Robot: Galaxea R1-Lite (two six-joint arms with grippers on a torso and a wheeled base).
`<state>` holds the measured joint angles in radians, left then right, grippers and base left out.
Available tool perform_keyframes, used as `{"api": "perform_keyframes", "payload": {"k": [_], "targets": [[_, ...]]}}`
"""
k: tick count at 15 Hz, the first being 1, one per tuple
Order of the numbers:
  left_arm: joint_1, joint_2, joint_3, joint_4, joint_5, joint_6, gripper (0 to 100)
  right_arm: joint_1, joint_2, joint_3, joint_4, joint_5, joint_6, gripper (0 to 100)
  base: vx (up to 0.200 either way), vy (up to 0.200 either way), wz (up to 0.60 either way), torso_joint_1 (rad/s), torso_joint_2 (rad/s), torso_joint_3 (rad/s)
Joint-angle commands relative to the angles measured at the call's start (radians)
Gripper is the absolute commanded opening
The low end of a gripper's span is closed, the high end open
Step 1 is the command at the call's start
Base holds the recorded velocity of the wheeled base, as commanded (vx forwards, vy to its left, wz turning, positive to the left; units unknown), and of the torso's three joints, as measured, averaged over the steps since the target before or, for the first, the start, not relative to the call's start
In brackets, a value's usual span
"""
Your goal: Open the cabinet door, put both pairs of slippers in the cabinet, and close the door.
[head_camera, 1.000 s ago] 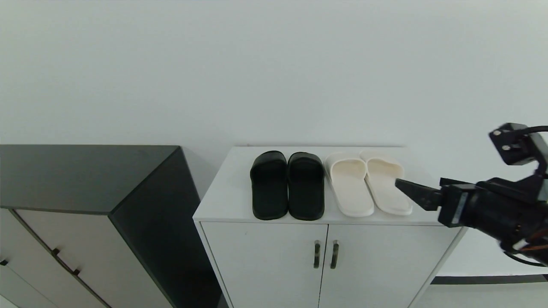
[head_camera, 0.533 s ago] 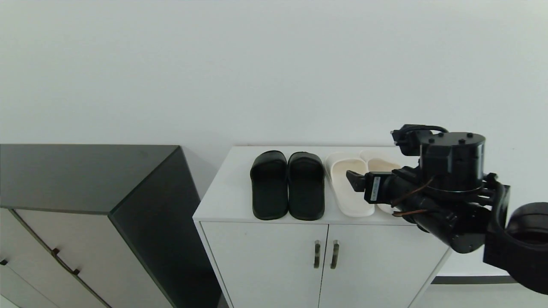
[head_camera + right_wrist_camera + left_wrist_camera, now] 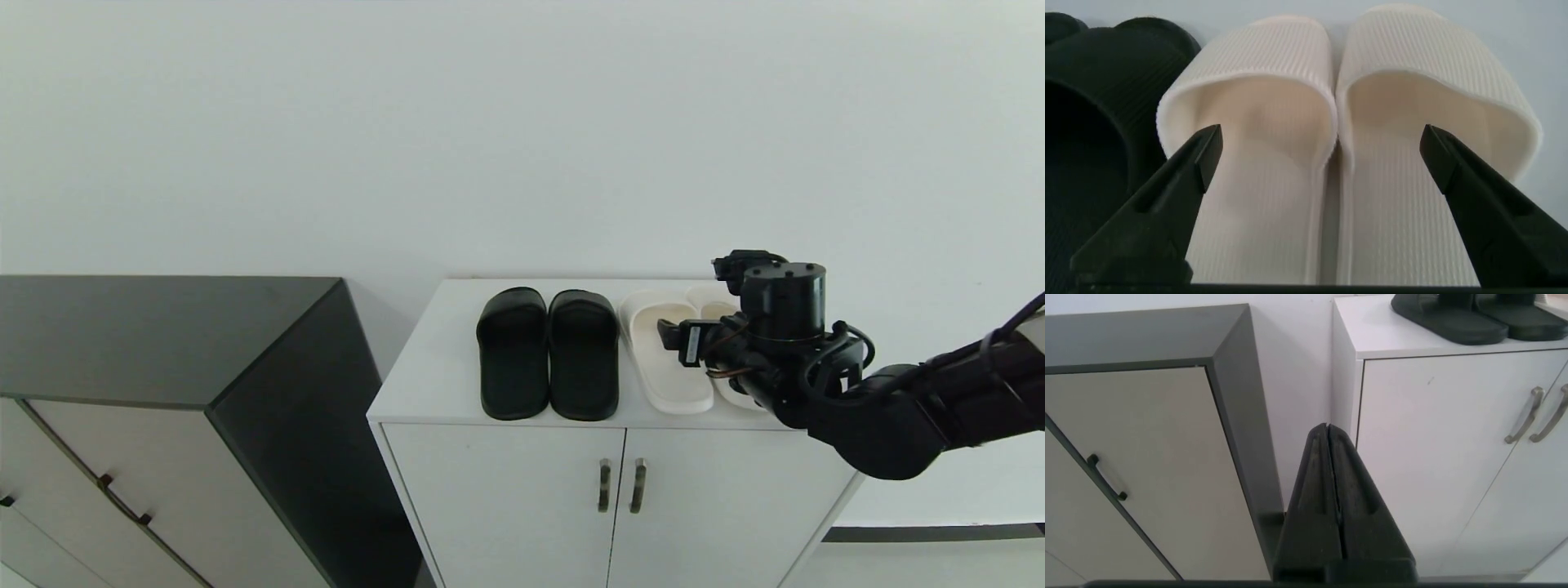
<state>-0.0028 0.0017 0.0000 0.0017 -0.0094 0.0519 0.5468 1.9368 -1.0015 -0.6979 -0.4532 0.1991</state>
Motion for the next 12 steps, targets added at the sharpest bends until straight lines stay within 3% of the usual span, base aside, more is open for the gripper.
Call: {"api": "perform_keyframes", "payload": {"k": [1, 7, 8, 12], "targets": [[0.000, 0.000, 0.000, 0.000, 0.000, -0.001, 0, -0.013, 0.051, -0.042, 0.000, 0.002, -0.010, 100, 0.000, 0.000, 0.00, 0.000, 0.00, 0.000], [0.000, 0.000, 0.000, 0.000, 0.000, -0.003, 0, -0.062, 0.154, -0.166, 0.001, 0.002, -0.044, 100, 0.000, 0.000, 0.00, 0.000, 0.00, 0.000], [0.000, 0.000, 0.000, 0.000, 0.000, -0.003, 0, -0.065, 0.157, -0.169, 0.001, 0.001, -0.056, 0, 0.000, 0.000, 0.00, 0.000, 0.00, 0.000], [0.000, 0.000, 0.000, 0.000, 0.000, -0.004, 0, -0.065, 0.151, -0.189, 0.003, -0.001, -0.075, 0, 0.000, 0.000, 0.00, 0.000, 0.00, 0.000]]}}
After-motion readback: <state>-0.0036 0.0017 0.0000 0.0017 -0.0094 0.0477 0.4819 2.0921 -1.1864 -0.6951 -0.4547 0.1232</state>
